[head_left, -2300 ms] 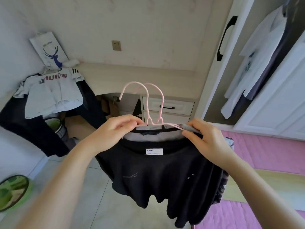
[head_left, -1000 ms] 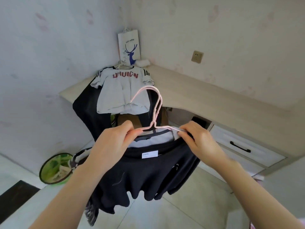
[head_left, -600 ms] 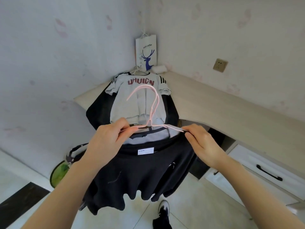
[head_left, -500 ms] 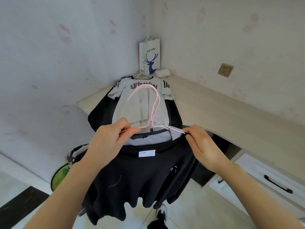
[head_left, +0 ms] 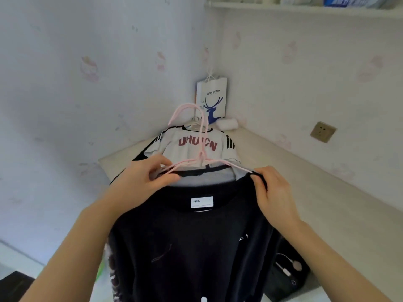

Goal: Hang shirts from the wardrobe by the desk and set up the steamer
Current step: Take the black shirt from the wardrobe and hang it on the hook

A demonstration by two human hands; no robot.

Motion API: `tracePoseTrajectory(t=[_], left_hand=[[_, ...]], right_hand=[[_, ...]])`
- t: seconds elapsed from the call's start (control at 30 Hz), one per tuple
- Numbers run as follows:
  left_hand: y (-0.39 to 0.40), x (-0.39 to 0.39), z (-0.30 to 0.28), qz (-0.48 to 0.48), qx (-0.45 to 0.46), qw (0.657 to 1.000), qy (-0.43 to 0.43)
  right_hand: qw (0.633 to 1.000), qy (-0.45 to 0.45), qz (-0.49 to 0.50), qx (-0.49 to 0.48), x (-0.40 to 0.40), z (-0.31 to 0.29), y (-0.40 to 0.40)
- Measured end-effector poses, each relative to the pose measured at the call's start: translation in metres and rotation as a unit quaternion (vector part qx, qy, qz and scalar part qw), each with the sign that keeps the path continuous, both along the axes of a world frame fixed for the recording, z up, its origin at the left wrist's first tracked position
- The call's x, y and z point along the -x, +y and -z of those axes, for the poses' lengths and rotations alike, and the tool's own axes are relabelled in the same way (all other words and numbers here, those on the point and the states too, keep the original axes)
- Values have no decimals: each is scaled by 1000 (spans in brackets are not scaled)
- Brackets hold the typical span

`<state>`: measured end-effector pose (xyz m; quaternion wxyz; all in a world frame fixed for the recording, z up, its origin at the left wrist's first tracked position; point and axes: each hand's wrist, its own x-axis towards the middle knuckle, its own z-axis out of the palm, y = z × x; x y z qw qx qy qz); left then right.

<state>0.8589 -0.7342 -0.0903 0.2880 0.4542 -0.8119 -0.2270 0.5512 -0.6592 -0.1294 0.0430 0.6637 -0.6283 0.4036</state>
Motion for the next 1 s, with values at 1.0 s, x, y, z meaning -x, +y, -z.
tracePoseTrajectory(t=[1.0], left_hand=[[-336,43,-43,-149,102,982,55]], right_hand=[[991,-67,116,18,67,-55,-340]])
